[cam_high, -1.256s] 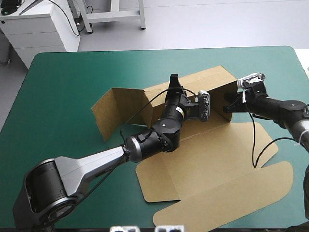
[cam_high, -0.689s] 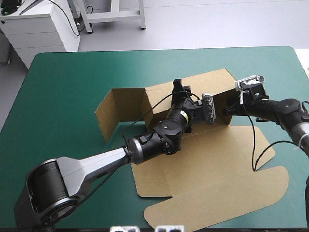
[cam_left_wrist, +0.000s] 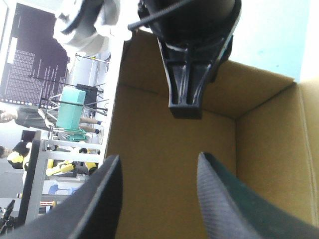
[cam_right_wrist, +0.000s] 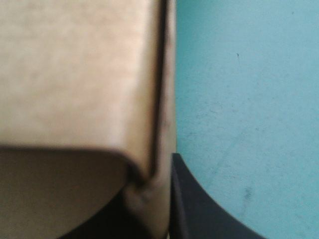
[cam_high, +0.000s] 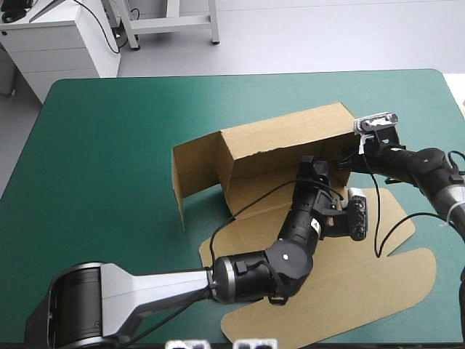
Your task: Fold the box
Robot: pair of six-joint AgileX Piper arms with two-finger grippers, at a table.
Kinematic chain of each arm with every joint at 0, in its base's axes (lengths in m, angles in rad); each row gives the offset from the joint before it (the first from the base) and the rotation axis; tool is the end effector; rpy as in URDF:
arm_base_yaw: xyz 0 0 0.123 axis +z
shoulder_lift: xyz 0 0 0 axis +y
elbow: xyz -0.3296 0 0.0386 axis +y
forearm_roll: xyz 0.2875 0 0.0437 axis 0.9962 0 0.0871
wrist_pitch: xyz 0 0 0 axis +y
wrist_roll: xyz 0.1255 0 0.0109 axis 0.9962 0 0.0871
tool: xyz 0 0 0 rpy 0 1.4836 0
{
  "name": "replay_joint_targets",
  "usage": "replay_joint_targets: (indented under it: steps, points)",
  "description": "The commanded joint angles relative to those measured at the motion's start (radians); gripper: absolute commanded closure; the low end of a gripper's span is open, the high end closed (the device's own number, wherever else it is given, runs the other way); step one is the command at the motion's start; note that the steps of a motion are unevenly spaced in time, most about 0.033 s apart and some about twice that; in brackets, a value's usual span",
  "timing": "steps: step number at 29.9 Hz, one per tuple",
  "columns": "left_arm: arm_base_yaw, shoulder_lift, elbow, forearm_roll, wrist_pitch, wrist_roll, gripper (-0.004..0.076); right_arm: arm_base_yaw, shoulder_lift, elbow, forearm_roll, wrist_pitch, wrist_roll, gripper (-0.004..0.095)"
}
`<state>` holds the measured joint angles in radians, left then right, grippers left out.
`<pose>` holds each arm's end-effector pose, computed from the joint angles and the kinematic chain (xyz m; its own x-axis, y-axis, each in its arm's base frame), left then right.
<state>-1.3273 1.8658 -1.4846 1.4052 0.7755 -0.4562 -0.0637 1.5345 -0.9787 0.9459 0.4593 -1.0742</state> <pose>0.2045 -0.4620 0.3208 0.3604 0.8706 -0.3349 0.4318 0.1625 0.8872 0.3820 0.0211 0.2590 -0.6328 -0.1280 -0.7637 -0.3223 0.9403 0.1094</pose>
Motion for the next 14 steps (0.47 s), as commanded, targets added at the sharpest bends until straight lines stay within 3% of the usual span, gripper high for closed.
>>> replay_joint_targets:
  steps: [1, 3, 6, 14]
  points:
    - [-0.052, -0.070, -0.028, 0.101, 0.073, -0.077, 0.0425, 0.007, -0.005, 0.001, -0.014, 0.045, 0.035, 0.0905]
    - [-0.065, -0.085, -0.028, 0.118, 0.081, -0.092, 0.0493, 0.007, -0.005, 0.001, -0.018, 0.047, 0.035, 0.0906]
    - [-0.062, -0.134, -0.028, 0.118, 0.074, -0.102, 0.0736, 0.007, -0.005, -0.001, -0.025, 0.048, 0.042, 0.0906]
    - [0.005, -0.290, -0.088, 0.102, 0.044, -0.102, 0.0719, 0.007, -0.005, -0.079, -0.039, 0.057, 0.132, 0.0905]
